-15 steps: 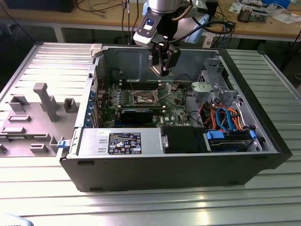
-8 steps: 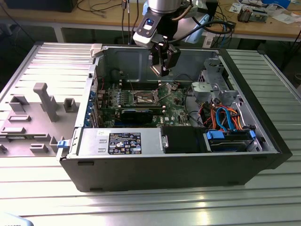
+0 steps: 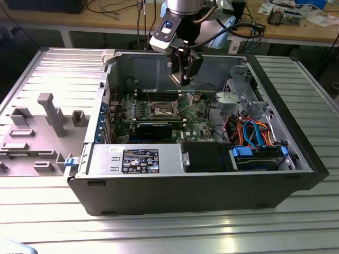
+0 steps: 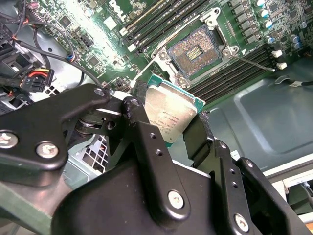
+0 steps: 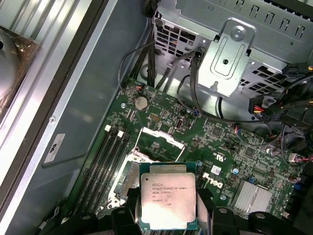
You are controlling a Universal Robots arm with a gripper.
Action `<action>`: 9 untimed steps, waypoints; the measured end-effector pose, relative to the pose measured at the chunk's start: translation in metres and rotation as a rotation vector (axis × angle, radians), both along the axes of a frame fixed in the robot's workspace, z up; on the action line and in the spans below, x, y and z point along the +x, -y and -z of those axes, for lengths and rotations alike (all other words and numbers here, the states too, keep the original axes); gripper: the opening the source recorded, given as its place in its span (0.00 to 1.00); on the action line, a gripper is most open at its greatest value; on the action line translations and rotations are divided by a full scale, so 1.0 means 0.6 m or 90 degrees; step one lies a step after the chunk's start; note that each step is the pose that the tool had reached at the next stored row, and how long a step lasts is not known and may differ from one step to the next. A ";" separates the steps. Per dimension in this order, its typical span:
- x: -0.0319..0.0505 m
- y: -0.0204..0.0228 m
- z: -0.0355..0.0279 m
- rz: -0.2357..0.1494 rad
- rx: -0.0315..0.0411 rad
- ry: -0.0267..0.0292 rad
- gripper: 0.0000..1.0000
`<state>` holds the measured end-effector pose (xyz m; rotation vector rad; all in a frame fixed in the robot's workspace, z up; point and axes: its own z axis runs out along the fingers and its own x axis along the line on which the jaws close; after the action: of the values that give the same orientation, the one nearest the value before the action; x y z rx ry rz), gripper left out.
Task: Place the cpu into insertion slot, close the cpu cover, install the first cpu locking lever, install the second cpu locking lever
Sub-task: 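Place the cpu into insertion slot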
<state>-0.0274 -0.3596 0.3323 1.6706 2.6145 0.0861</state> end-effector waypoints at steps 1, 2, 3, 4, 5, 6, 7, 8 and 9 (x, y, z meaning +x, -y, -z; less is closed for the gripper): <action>0.000 0.0000 0.000 0.001 0.0000 0.0000 0.55; 0.000 0.0000 0.000 0.002 0.0000 0.0000 0.55; 0.000 0.0000 0.000 0.002 0.0000 0.0000 0.55; 0.000 0.0000 0.000 0.003 0.0000 0.0000 0.55; 0.000 0.0000 0.000 0.003 0.0000 0.0000 0.55; 0.000 0.0000 0.000 0.004 0.0000 0.0000 0.55; 0.000 0.0000 0.000 0.004 0.0000 0.0000 0.55; 0.000 0.0000 0.000 0.005 0.0000 0.0000 0.55; 0.000 0.0000 0.000 0.006 0.0000 0.0000 0.55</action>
<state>-0.0274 -0.3596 0.3323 1.6818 2.6070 0.0859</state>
